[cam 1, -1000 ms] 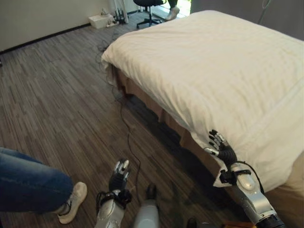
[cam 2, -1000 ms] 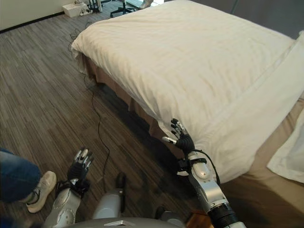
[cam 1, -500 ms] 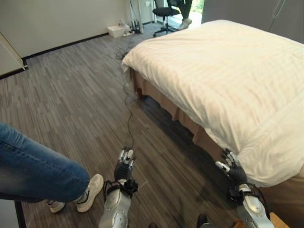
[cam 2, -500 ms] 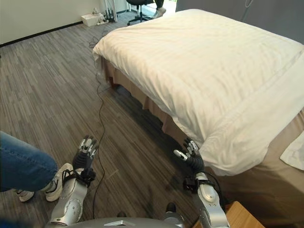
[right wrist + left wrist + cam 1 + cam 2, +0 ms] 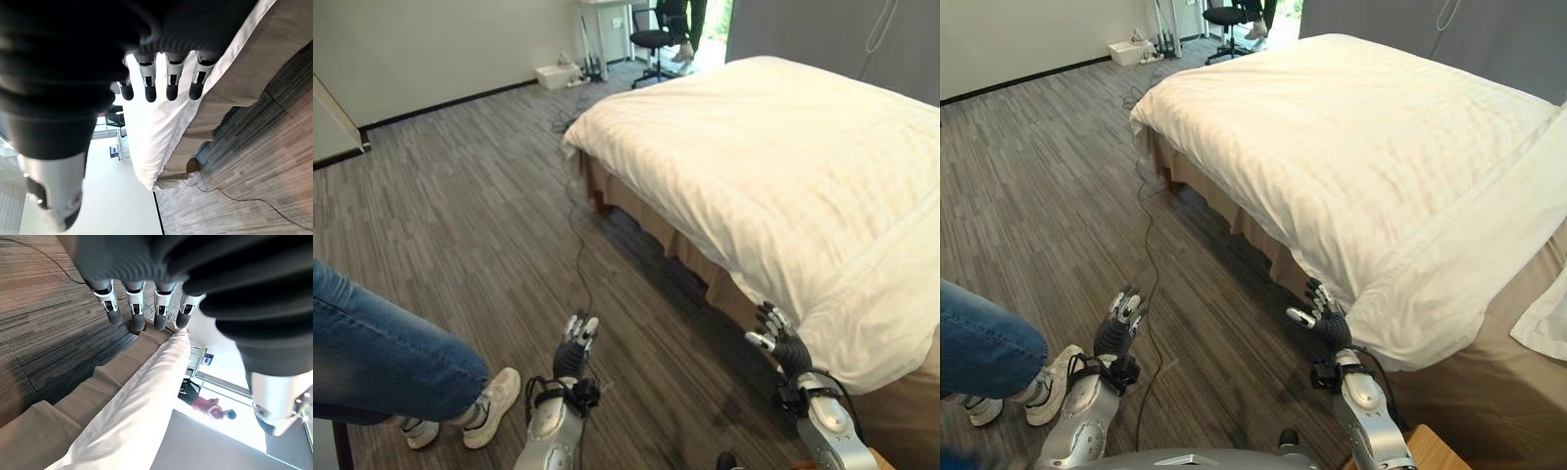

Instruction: Making the bed.

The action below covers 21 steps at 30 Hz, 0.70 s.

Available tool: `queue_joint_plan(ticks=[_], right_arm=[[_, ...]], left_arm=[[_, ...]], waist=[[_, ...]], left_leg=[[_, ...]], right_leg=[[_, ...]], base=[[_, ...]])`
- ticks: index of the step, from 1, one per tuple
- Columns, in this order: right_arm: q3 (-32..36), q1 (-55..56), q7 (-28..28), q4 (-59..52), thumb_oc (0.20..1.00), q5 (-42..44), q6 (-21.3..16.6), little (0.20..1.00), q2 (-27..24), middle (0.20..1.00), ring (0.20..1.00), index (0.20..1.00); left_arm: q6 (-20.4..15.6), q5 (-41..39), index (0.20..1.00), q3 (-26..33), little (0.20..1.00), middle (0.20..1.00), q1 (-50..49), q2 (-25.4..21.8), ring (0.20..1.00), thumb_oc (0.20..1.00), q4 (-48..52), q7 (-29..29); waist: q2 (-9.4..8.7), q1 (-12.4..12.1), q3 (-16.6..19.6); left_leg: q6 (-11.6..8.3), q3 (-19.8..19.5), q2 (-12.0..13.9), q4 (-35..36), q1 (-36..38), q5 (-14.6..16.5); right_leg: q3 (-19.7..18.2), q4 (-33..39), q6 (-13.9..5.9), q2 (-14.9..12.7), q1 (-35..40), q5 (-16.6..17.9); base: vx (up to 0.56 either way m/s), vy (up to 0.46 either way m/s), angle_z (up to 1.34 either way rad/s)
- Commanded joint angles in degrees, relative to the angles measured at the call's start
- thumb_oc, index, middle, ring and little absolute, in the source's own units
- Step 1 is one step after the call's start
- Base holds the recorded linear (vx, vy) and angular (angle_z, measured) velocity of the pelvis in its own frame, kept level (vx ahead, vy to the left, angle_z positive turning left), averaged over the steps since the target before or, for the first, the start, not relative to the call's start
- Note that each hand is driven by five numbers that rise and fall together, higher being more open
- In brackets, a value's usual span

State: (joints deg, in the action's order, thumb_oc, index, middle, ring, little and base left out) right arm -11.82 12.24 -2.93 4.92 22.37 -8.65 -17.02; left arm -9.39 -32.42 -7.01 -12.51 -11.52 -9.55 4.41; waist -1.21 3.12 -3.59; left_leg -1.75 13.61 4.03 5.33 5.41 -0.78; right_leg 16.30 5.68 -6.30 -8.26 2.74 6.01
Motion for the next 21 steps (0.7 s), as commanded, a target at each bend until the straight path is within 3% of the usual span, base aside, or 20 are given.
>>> queue_joint_plan(ticks=[1, 21], right_arm=[[0.6, -2.8, -0.3, -1.9, 1.000, -2.5, -2.5, 1.000, -0.6, 1.000, 1.000, 1.000], [-1.0, -2.9, 0.9, -2.5, 1.000, -4.5, -2.5, 1.000, -1.5, 1.000, 1.000, 1.000]], left_arm=[[-3.0, 1.2, 1.000, -0.6, 1.000, 1.000, -1.3, -3.0, 1.000, 1.000, 2.0, 0.7], [-2.8, 1.7, 1.000, -1.9, 1.000, 1.000, -0.9, -3.2, 1.000, 1.000, 1.0, -0.1]], waist=[[-0.28, -1.9, 1.1], [-0.37, -1.9, 1.0]], left_leg=[[-1.00, -4.8, 0.3, -0.3, -0.6, 0.4], [-0.81, -4.3, 0.1, -0.3, -0.2, 0.6]], right_leg=[[-1.3, -4.0, -1.12, -0.5, -0.3, -3.9], [-1.7, -2.8, -1.61, -0.6, 0.4, -3.3]], base=[[0.00, 0.000, 0.00], [0.00, 0.000, 0.00]])
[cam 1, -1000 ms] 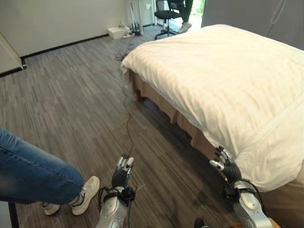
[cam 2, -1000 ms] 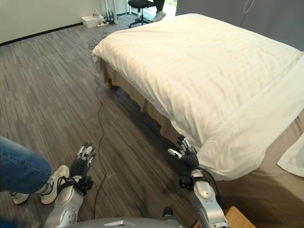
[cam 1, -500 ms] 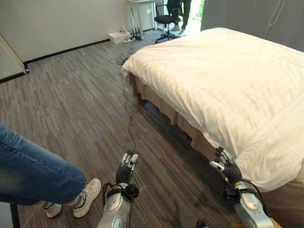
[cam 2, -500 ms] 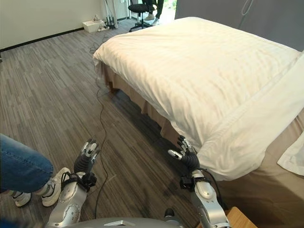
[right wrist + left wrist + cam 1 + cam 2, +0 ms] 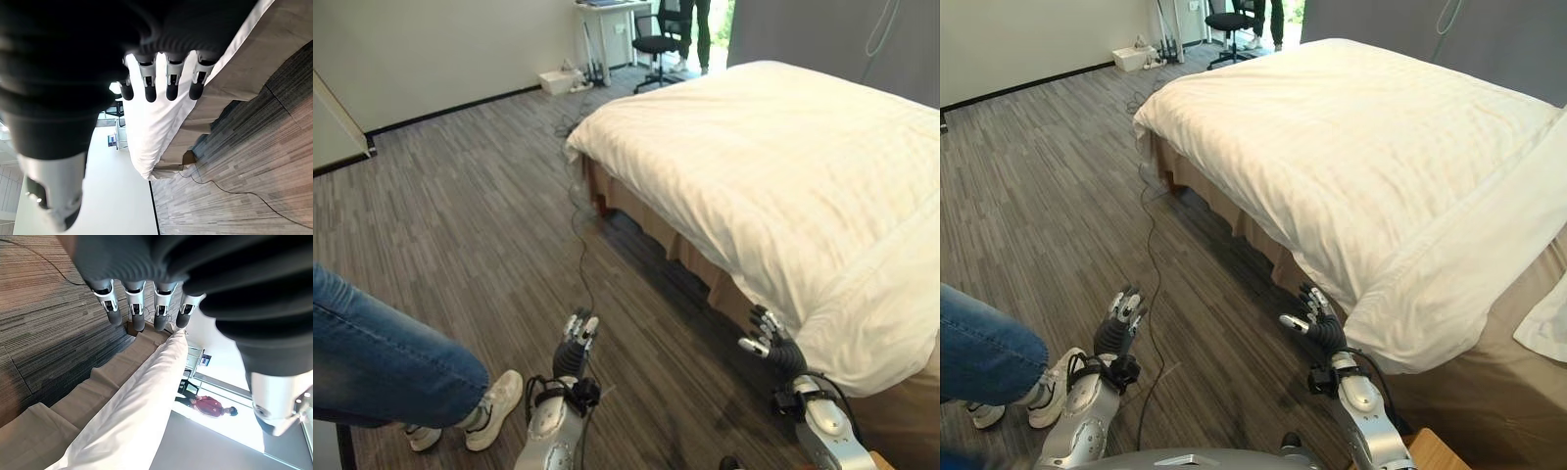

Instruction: Making the bed.

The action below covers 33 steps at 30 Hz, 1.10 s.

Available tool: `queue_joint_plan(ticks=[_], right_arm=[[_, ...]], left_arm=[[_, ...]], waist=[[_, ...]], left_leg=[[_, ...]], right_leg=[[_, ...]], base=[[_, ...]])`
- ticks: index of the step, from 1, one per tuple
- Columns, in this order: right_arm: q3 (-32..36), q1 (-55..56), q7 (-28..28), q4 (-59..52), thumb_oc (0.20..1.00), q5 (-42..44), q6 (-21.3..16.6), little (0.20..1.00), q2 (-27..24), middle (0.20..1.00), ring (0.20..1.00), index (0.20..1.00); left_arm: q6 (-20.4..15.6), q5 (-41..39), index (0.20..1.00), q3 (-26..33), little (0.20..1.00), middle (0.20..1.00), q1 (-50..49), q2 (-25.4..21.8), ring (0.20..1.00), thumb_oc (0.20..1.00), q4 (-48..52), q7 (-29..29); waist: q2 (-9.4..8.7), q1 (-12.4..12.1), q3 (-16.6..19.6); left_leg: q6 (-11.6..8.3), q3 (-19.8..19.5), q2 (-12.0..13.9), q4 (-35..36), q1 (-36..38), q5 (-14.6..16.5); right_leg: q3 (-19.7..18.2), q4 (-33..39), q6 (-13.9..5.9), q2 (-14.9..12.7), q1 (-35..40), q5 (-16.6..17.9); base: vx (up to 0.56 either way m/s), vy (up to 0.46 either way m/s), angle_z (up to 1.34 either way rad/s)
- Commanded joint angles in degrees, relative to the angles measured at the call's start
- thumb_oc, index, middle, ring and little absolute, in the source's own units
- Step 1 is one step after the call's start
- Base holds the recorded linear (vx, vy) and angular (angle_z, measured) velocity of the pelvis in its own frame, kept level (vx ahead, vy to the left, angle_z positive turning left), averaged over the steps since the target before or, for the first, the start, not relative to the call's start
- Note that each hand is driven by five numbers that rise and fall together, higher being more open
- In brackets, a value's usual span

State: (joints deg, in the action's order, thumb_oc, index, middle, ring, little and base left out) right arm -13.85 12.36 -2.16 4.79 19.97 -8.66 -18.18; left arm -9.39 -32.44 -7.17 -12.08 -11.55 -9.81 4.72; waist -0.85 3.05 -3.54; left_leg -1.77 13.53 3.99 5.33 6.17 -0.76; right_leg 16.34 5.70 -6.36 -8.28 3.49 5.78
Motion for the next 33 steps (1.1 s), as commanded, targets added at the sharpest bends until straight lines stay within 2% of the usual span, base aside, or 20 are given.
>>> queue_joint_plan(ticks=[1, 33], right_arm=[[1.0, -3.0, 0.2, -2.4, 1.000, -2.0, -2.5, 1.000, -0.2, 1.000, 1.000, 1.000], [-0.8, -3.3, 0.8, -0.5, 1.000, -3.2, -1.1, 1.000, -0.1, 1.000, 1.000, 1.000]], left_arm=[[-2.8, 1.7, 1.000, -1.7, 1.000, 1.000, -1.2, -3.1, 1.000, 1.000, 1.0, -0.4], [-2.5, 0.6, 1.000, -2.1, 1.000, 1.000, -0.9, -2.5, 1.000, 1.000, -0.9, -0.8]], waist=[[-0.78, -1.7, 1.0], [-1.46, -1.4, 0.6]], left_leg=[[-0.79, -4.1, 0.1, -0.3, -0.9, 0.6], [-0.33, -3.1, -0.4, -0.3, 0.1, 1.1]], right_leg=[[-1.9, -2.6, -1.60, -0.6, -0.3, -3.0], [-3.2, -2.2, -1.83, -0.7, 0.4, -2.4]], base=[[0.00, 0.000, 0.00], [0.00, 0.001, 0.00]])
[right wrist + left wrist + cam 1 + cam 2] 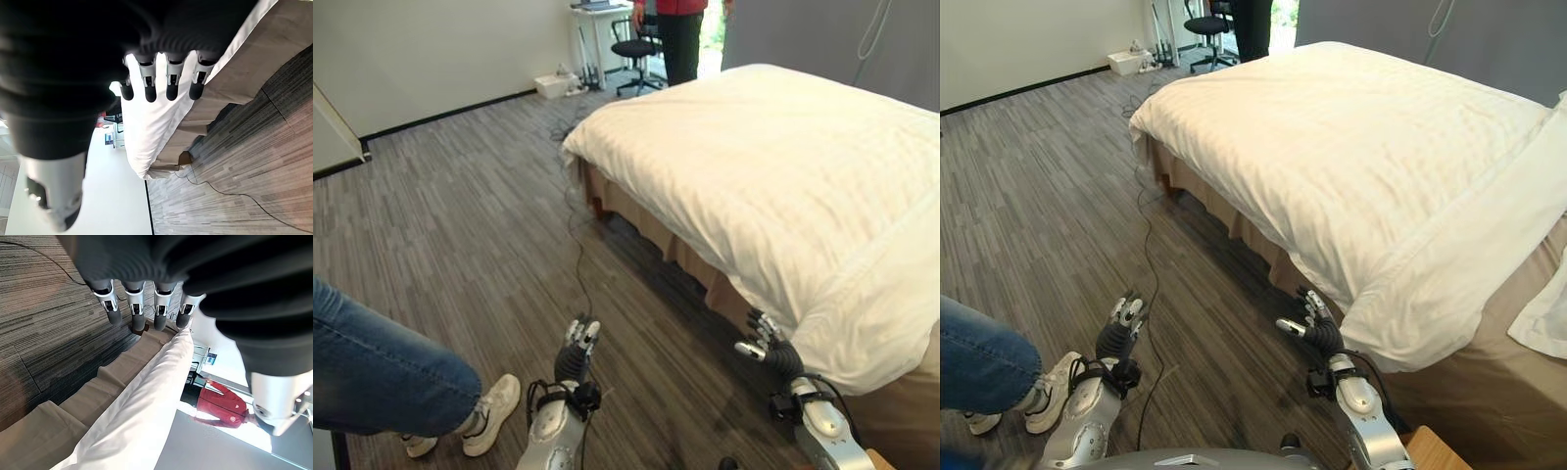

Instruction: Making the bed.

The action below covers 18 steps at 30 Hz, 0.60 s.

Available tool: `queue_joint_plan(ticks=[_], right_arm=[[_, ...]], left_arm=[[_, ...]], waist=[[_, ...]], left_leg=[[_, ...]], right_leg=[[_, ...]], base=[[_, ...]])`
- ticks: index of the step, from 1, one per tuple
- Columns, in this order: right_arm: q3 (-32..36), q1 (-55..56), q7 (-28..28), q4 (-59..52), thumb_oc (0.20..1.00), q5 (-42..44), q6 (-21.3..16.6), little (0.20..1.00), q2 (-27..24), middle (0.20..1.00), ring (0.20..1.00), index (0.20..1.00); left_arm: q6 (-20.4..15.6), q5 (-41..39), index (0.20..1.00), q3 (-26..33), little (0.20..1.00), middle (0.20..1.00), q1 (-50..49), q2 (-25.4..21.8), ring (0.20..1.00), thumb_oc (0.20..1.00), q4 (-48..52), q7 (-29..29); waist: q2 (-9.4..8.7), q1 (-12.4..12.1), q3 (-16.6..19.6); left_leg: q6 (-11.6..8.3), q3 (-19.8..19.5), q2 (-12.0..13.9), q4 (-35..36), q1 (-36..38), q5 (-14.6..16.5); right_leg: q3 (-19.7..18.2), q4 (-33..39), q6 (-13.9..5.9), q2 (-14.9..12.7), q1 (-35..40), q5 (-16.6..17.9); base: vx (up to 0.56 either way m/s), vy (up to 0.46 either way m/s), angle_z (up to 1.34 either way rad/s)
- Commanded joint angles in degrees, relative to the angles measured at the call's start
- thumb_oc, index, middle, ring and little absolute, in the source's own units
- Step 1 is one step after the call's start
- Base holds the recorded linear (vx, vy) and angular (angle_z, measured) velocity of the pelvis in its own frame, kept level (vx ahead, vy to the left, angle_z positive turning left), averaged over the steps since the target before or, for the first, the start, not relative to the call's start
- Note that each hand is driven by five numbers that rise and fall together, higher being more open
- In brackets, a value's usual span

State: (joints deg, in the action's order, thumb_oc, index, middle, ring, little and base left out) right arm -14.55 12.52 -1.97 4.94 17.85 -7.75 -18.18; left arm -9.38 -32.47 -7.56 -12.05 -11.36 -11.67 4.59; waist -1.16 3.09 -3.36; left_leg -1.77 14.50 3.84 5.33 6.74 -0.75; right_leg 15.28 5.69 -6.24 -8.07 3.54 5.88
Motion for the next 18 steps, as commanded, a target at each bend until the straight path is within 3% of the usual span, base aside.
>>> queue_joint_plan(ticks=[1, 18], right_arm=[[-0.2, -3.3, 0.7, -0.6, 1.000, -1.0, -2.0, 1.000, -0.1, 1.000, 1.000, 1.000], [-0.6, -3.4, 0.6, -0.5, 1.000, -1.2, -1.8, 1.000, -0.1, 1.000, 1.000, 1.000]], left_arm=[[-2.5, 0.5, 1.000, -1.9, 1.000, 1.000, -0.8, -2.7, 1.000, 1.000, 1.1, -0.8], [-2.5, 1.1, 1.000, -2.0, 1.000, 1.000, -0.9, -2.8, 1.000, 1.000, 0.7, -0.8]], waist=[[-1.14, -1.4, 0.4], [-1.03, -1.2, 0.2]], left_leg=[[-0.31, -4.1, -0.3, -0.3, -0.4, 1.2], [-0.48, -3.8, -0.1, -0.3, 0.0, 1.2]], right_leg=[[-2.1, -2.0, -1.96, -0.9, 0.5, -2.5], [-2.4, -1.4, -1.90, -0.8, 1.0, -2.5]], base=[[0.00, 0.000, 0.00], [0.00, 0.000, 0.00]])
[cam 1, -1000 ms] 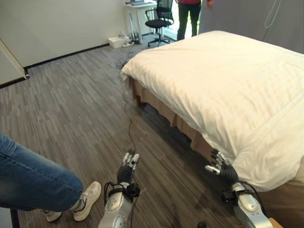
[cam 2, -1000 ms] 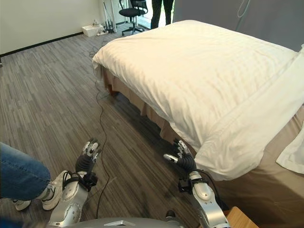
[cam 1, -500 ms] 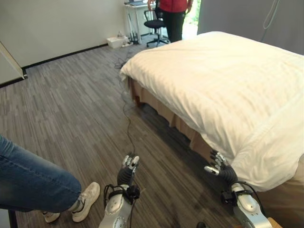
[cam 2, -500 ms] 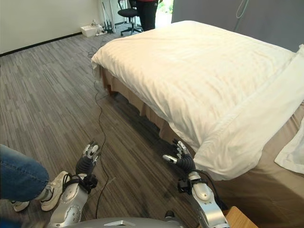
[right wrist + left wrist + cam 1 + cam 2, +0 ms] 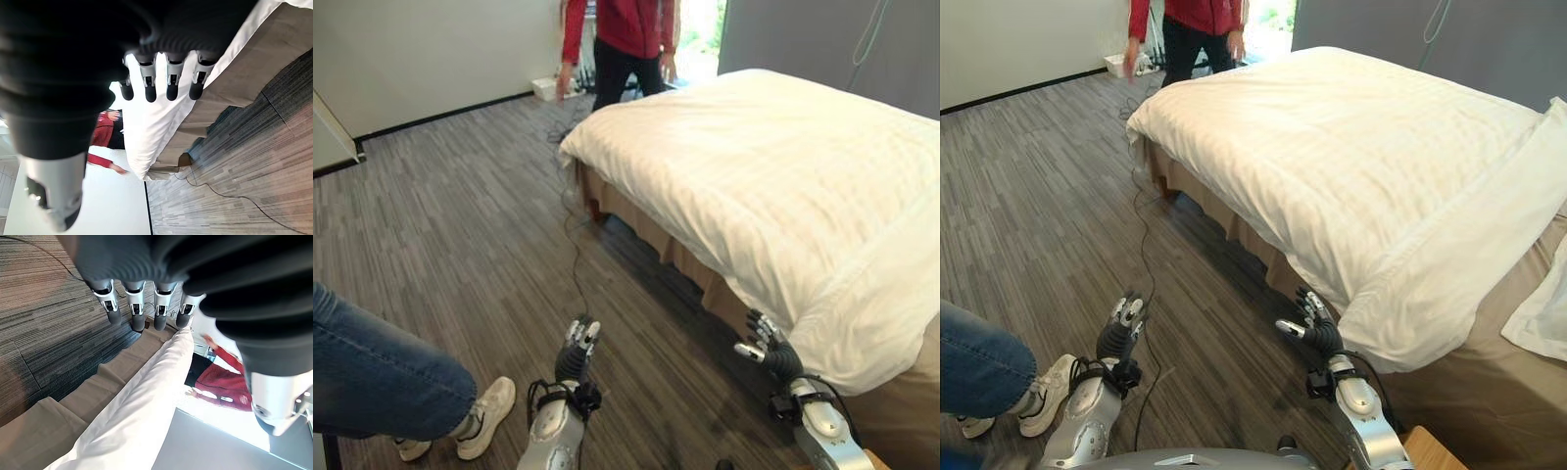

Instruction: Making the bed.

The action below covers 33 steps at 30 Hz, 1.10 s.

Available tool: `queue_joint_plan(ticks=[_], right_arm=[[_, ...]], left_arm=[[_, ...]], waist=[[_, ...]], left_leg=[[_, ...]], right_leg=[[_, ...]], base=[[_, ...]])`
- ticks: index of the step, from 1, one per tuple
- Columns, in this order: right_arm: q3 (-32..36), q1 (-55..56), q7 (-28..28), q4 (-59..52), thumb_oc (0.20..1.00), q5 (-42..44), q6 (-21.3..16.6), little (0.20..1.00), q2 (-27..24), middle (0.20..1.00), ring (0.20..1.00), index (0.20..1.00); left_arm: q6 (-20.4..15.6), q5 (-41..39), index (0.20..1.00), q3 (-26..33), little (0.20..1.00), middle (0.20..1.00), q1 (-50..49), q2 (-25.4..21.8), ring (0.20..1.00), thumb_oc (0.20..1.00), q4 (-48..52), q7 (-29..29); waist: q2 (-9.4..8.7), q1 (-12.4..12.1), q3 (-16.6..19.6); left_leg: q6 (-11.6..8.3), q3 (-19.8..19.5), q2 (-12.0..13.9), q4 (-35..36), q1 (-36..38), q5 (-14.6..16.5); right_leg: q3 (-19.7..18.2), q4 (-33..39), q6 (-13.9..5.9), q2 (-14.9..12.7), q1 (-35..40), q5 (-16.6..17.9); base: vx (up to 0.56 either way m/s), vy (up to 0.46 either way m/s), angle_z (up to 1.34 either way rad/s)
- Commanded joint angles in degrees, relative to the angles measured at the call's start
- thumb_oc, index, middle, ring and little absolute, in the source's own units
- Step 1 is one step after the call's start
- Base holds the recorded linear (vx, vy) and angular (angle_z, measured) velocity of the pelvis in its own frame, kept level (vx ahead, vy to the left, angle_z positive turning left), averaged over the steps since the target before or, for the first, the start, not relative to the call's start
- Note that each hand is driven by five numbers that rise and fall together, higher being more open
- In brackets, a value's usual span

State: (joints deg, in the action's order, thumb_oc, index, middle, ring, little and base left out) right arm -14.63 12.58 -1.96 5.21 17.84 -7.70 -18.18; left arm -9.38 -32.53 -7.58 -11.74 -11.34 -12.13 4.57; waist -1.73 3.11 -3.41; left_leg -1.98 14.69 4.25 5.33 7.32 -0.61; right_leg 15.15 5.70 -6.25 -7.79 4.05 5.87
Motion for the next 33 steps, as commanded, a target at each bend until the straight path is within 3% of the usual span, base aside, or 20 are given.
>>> queue_joint_plan(ticks=[1, 23, 28, 29, 33], right_arm=[[-0.6, -3.5, 0.6, -0.8, 1.000, -1.3, -1.9, 1.000, -0.2, 1.000, 1.000, 1.000], [-0.5, -4.0, 0.4, -0.9, 1.000, -2.2, -1.8, 1.000, -0.6, 1.000, 1.000, 1.000], [-1.0, -4.4, 1.5, -0.3, 1.000, 1.1, -2.0, 1.000, -0.4, 1.000, 1.000, 1.000], [-0.1, -8.6, 1.8, 3.9, 1.000, 0.7, -0.5, 1.000, -1.3, 1.000, 1.000, 1.000], [1.1, -7.7, 2.9, 2.8, 1.000, 2.1, -1.5, 1.000, -2.1, 1.000, 1.000, 1.000]], left_arm=[[-2.5, 0.9, 1.000, -2.0, 1.000, 1.000, -1.2, -2.8, 1.000, 1.000, 1.3, -0.8], [-2.4, 0.6, 1.000, -2.0, 1.000, 1.000, -0.9, -2.6, 1.000, 1.000, 0.9, -0.9], [-2.5, 0.4, 1.000, -2.3, 1.000, 1.000, -0.2, -2.8, 1.000, 1.000, 0.7, -1.1], [-2.2, 0.7, 1.000, -0.5, 1.000, 1.000, 2.3, -5.2, 1.000, 1.000, -0.8, -1.4], [-1.9, 0.1, 1.000, -1.5, 1.000, 1.000, 1.0, -4.5, 1.000, 1.000, -0.3, -3.0]], waist=[[-0.48, -1.3, 0.3], [-0.28, -0.8, 0.3], [-0.36, -0.8, 0.4], [0.88, -1.7, -2.3], [0.64, -1.9, -1.2]], left_leg=[[-0.27, -4.0, -0.5, -0.3, -0.6, 1.0], [-0.24, -3.8, -0.6, -0.3, -0.5, 1.2], [-0.16, -3.8, -0.7, -0.3, -0.5, 1.2], [1.29, -11.2, -2.8, -4.5, -3.9, 2.1], [1.14, -12.2, -2.8, -4.9, -3.5, 2.3]], right_leg=[[-2.3, -1.4, -1.87, -1.0, 0.5, -2.5], [-2.7, -1.5, -1.84, -1.0, 0.6, -2.5], [-2.8, -1.6, -2.03, -1.2, 0.4, -2.3], [-9.1, -7.4, -0.69, 2.0, -5.1, -5.2], [-8.8, -6.5, -0.02, 2.5, -3.2, -5.5]], base=[[0.00, 0.000, 0.00], [0.00, 0.000, 0.00], [0.00, 0.000, 0.00], [0.00, 0.000, 0.00], [0.09, -0.067, 0.03]])
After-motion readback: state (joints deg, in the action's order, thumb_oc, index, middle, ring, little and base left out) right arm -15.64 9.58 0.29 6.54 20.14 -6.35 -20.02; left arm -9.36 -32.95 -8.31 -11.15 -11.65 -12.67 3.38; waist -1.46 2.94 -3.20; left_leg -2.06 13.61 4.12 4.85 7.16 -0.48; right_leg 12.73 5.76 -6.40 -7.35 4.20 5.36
